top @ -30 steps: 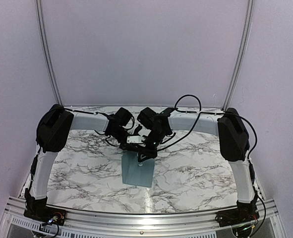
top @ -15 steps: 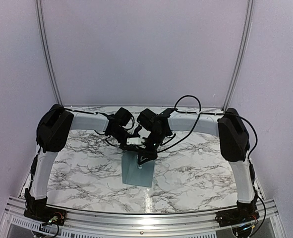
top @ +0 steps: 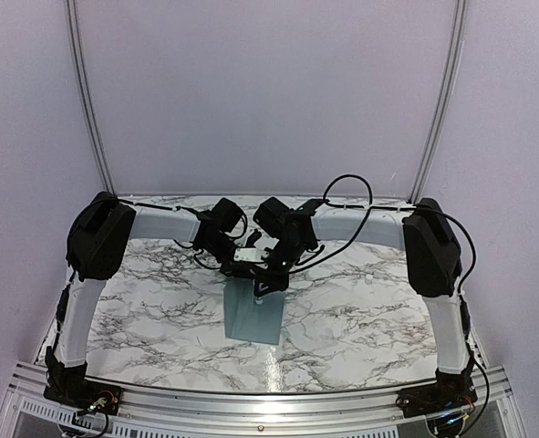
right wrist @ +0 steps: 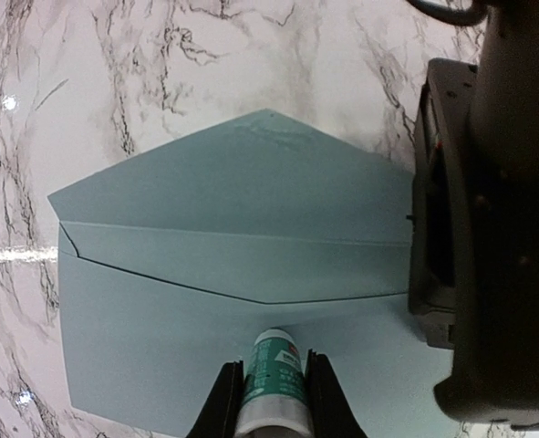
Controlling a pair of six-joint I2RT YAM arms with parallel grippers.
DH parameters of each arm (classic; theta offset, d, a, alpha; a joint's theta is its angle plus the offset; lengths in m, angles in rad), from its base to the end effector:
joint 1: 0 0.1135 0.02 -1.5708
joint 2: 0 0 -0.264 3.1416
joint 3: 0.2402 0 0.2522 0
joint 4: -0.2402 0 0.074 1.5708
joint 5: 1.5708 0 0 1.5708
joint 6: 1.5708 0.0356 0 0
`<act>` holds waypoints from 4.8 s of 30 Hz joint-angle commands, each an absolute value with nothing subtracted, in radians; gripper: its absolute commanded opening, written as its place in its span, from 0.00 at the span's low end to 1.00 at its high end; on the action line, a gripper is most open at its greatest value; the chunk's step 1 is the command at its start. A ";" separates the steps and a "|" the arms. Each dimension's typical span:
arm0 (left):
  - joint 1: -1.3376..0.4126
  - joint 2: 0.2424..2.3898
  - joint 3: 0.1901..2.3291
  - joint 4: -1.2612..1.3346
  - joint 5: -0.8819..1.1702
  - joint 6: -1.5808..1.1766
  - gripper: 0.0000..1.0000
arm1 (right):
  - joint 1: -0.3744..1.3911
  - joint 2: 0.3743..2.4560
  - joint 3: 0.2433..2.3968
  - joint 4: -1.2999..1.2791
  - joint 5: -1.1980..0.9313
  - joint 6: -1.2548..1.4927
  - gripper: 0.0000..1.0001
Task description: Place the letter into the envelope and seal it
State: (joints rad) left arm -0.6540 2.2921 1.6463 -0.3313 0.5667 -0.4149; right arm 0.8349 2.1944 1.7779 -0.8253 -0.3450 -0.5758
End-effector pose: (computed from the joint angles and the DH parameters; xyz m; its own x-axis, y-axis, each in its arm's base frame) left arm 0.3727 -0.3098 0.1260 -0.9050 0.2652 -0.3326 0.4227 0.6488 -0.6327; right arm 0.2980 0.3470 0.1818 -0.1131 -0.8882 -0.4453 -0.9925 0.0800 0.0925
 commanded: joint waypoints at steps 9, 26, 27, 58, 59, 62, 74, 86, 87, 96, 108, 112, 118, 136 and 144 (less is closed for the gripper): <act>-0.664 2.351 1.624 -0.383 0.518 -0.397 0.00 | 0.816 2.184 1.753 -0.779 -0.280 -0.566 0.00; -0.663 2.357 1.631 -0.388 0.513 -0.393 0.00 | 0.852 2.140 1.720 -0.891 -0.432 -0.640 0.00; -0.663 2.358 1.631 -0.389 0.513 -0.392 0.00 | 0.852 2.140 1.720 -0.891 -0.433 -0.642 0.00; -0.663 2.354 1.624 -0.399 0.518 -0.382 0.00 | 0.814 2.177 1.758 -0.767 -0.300 -0.581 0.00; -0.662 2.355 1.624 -0.399 0.517 -0.381 0.00 | 0.820 2.178 1.755 -0.771 -0.315 -0.583 0.00; -0.663 2.358 1.624 -0.399 0.519 -0.383 0.00 | 0.840 2.183 1.742 -0.788 -0.360 -0.601 0.00; -0.661 2.358 1.633 -0.407 0.512 -0.377 0.00 | 0.885 2.189 1.749 -0.892 -0.469 -0.647 0.00; -0.661 2.350 1.628 -0.410 0.519 -0.380 0.00 | 0.840 2.185 1.755 -0.766 -0.315 -0.563 0.00; -0.662 2.349 1.627 -0.410 0.521 -0.380 0.00 | 0.831 2.188 1.762 -0.761 -0.312 -0.559 0.00; -0.663 2.349 1.627 -0.410 0.524 -0.381 0.00 | 0.799 2.221 1.808 -0.741 -0.272 -0.534 0.00; -0.657 2.364 1.638 -0.413 0.515 -0.382 0.00 | 0.822 2.025 1.815 -0.865 -0.556 -0.594 0.00; -0.657 2.373 1.661 -0.410 0.506 -0.386 0.00 | 0.823 1.945 1.775 -0.900 -0.626 -0.616 0.00; -0.658 2.317 1.717 -0.395 0.540 -0.398 0.00 | 0.786 1.828 1.715 -0.938 -0.660 -0.634 0.00; -0.800 1.541 0.917 0.891 0.165 -0.418 0.49 | 0.432 1.394 1.393 -0.491 -0.986 -0.325 0.00; -0.944 1.650 0.845 1.267 0.208 -0.459 0.63 | 0.367 1.392 1.181 0.006 -1.268 0.148 0.01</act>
State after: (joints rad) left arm -0.8986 1.6066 0.8146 0.9897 0.1982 -0.4290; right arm 0.3779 1.3937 1.2381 -0.3096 -1.0889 -0.1390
